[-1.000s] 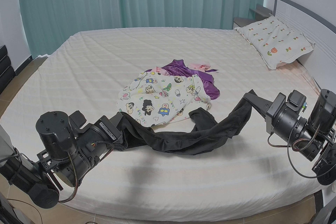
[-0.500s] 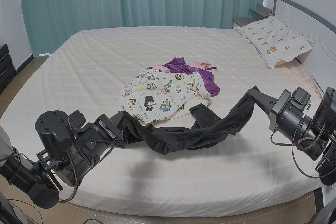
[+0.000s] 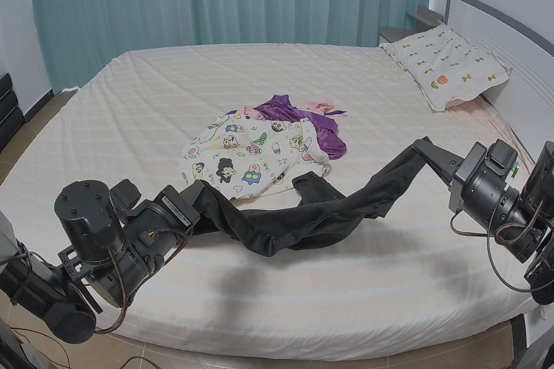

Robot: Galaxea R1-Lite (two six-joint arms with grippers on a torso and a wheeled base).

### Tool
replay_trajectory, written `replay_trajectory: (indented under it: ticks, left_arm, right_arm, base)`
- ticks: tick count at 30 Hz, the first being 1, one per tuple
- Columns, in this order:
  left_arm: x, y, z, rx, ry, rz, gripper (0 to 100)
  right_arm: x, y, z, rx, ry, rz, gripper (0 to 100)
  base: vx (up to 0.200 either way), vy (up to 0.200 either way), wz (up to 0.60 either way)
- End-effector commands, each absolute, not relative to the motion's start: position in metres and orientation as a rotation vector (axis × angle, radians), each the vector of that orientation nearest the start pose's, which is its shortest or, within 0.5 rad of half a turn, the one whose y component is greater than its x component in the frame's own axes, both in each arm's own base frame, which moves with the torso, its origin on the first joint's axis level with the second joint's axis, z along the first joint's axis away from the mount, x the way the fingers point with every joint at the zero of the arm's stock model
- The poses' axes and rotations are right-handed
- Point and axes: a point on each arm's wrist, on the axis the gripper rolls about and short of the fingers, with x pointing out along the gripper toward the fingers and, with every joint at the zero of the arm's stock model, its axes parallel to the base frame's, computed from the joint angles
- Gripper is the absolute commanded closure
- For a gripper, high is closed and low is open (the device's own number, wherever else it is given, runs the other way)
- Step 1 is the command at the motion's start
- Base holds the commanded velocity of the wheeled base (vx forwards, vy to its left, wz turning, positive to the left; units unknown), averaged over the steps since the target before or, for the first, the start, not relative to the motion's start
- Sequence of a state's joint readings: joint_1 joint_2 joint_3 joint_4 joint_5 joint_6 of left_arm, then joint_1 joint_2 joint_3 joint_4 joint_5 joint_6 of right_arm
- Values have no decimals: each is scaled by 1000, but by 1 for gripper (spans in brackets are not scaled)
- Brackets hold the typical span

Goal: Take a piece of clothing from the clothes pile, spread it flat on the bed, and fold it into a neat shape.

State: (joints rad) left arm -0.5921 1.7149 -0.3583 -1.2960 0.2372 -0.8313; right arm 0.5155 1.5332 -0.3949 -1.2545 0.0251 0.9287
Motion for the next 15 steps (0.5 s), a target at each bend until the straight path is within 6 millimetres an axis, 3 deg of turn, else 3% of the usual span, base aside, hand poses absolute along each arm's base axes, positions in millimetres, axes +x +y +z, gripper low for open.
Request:
replay_trajectory:
  ticks: [1,15]
  left_arm:
    - [212,-136,142,-808,178,-320,100]
    - [211,-135,148,-816,157,-324,100]
  right_arm:
    - [197,111,191,934,115,561,100]
    - [200,102,196,928,69,530,100]
  base:
    - [0,-200,0]
    - [0,-200,0]
